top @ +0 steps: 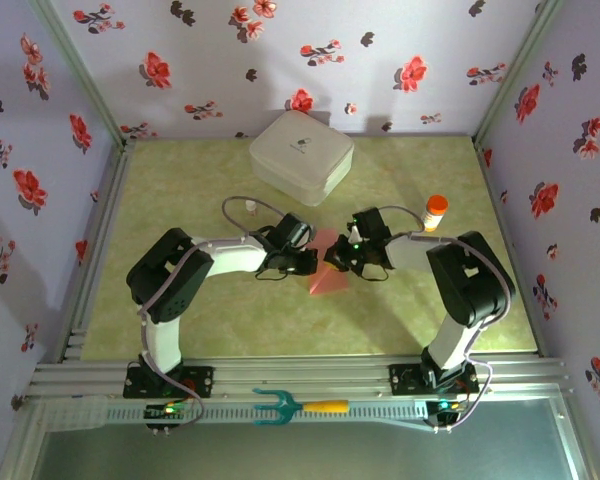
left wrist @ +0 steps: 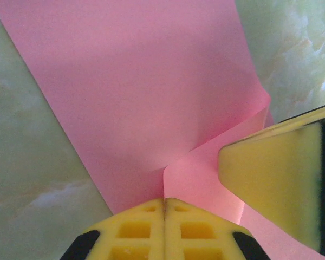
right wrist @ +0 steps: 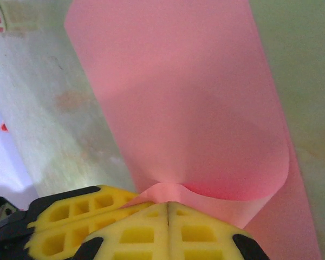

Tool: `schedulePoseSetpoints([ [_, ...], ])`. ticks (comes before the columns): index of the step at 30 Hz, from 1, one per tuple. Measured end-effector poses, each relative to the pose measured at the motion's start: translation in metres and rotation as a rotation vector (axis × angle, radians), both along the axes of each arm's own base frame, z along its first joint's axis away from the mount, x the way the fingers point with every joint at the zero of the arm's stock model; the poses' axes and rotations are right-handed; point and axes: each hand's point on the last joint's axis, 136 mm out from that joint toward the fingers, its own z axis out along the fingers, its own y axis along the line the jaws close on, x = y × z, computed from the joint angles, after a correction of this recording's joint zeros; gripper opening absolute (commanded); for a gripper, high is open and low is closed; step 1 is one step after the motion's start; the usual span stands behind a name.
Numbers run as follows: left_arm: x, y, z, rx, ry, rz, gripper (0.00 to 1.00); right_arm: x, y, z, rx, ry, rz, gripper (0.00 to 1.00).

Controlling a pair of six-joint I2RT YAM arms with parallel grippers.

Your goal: Fold a paper plane with a square sheet of paper (pick it up from the middle)

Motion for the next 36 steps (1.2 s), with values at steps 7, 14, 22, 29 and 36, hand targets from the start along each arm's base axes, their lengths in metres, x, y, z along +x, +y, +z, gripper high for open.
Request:
schedulePoseSetpoints([
  [7,0.001,0.001,0.000,0.000,0.000,0.002,0.00,-0.003,-0.005,-0.010,-0.004,0.010,-0.009,0.01],
  [14,0.001,0.001,0.000,0.000,0.000,0.003,0.00,-0.003,-0.009,-0.006,-0.012,0.008,-0.017,0.03],
  [22,0.001,0.001,0.000,0.000,0.000,0.003,0.00,0.012,-0.021,0.005,-0.020,-0.029,-0.041,0.01],
  [29,0.001,0.001,0.000,0.000,0.000,0.004,0.00,0.012,-0.029,-0.012,-0.052,0.000,-0.061,0.01],
  [36,0.002,0.001,0.000,-0.001,0.000,0.005,0.00,0.016,-0.038,-0.011,-0.046,0.000,-0.094,0.01],
])
